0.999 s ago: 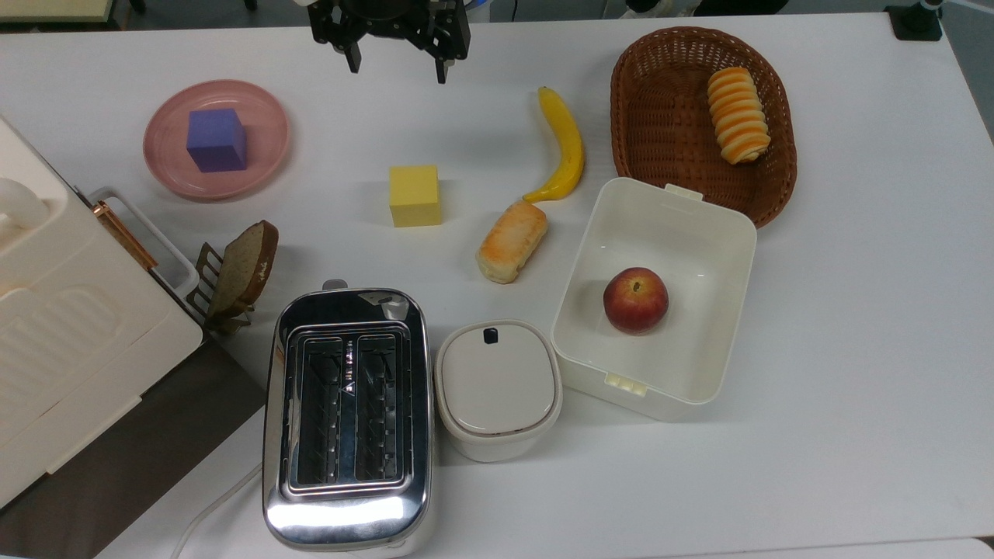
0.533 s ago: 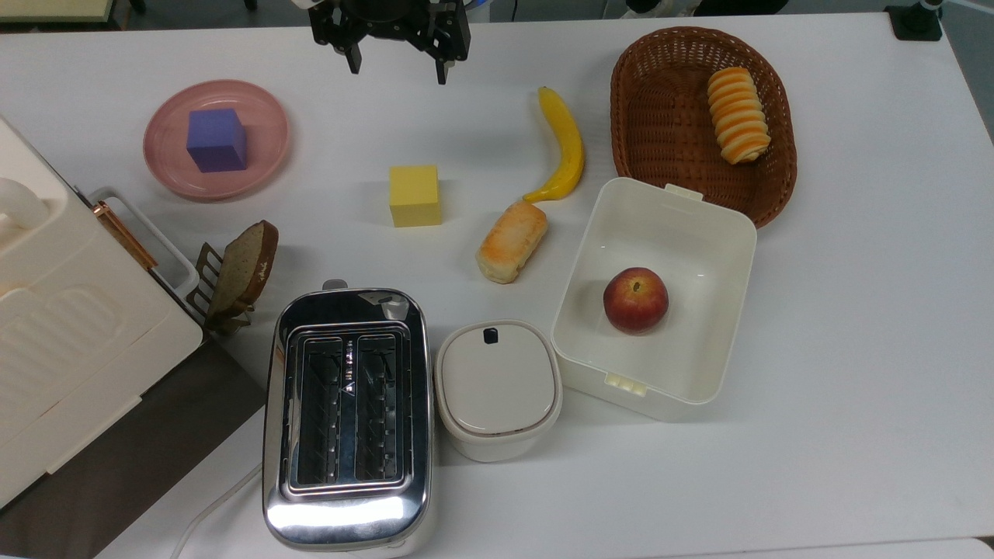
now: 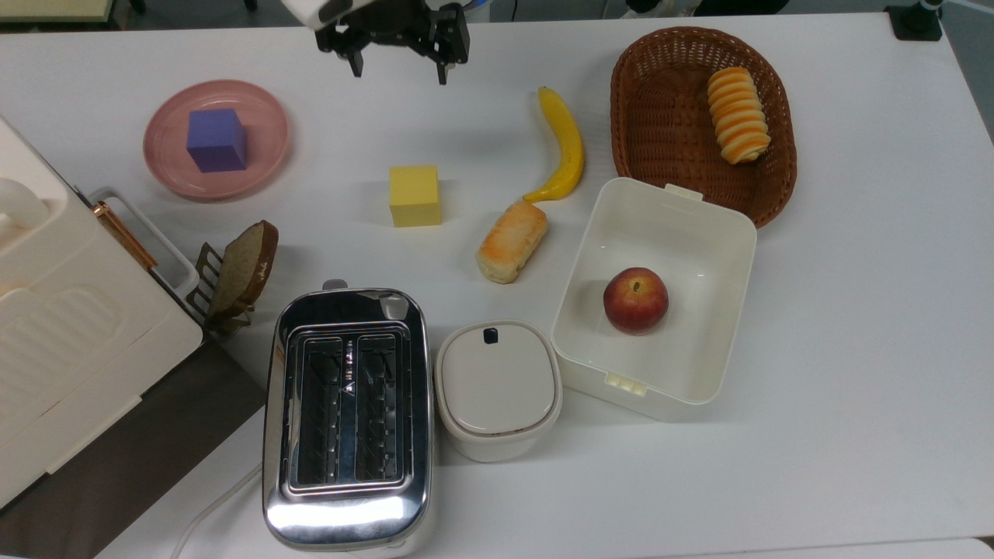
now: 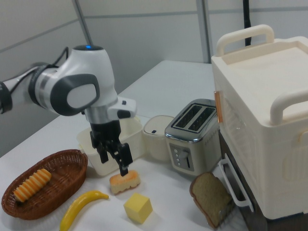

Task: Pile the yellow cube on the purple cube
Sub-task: 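Lower the gripper onto the yellow cube and close on it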

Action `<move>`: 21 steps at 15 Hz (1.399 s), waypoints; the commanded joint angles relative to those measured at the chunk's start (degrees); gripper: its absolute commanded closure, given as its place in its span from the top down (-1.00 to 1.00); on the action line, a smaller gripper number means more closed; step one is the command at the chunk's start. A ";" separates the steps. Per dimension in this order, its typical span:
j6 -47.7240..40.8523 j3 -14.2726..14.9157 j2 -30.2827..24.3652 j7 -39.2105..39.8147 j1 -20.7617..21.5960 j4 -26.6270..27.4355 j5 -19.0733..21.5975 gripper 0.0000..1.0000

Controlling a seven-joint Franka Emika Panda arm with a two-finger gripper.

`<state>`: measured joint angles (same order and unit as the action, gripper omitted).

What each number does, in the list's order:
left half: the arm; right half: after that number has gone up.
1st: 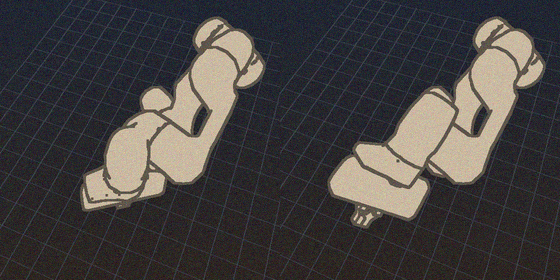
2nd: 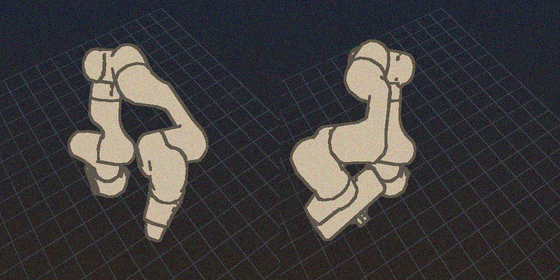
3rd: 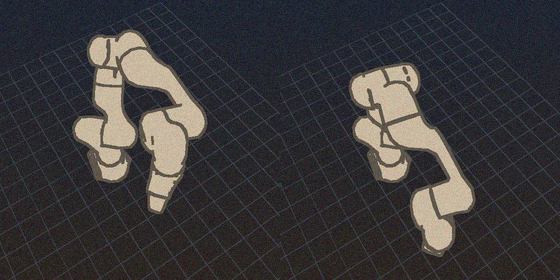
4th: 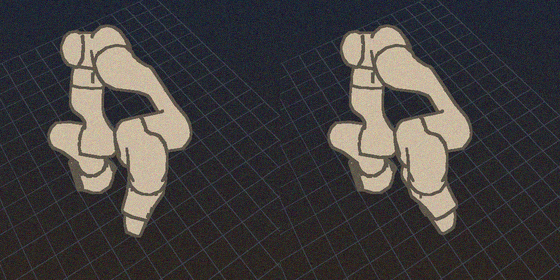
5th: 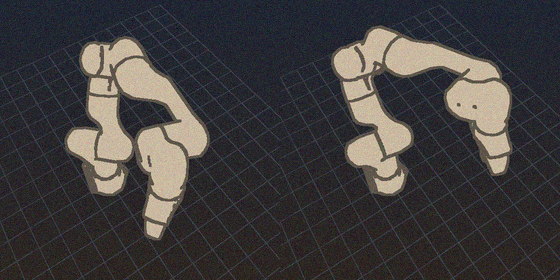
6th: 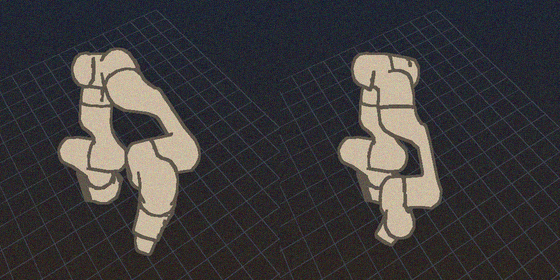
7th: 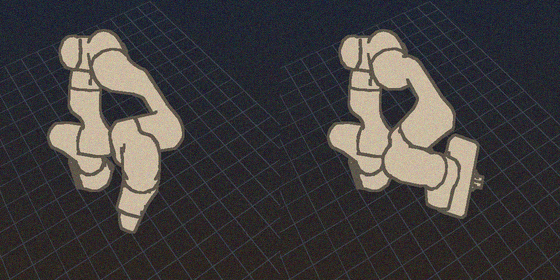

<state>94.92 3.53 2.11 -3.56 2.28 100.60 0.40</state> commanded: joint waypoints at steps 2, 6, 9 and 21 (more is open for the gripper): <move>6.38 0.69 1.58 2.41 0.97 7.05 -3.82 1.00; 17.83 0.60 3.94 2.50 1.50 14.27 -5.31 1.00; 21.52 0.60 7.81 2.50 2.55 14.28 -6.55 1.00; 27.43 0.51 11.43 1.80 2.91 13.58 -6.82 -0.38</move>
<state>122.89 3.45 15.84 -2.23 4.81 114.01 -5.61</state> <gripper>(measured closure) 0.123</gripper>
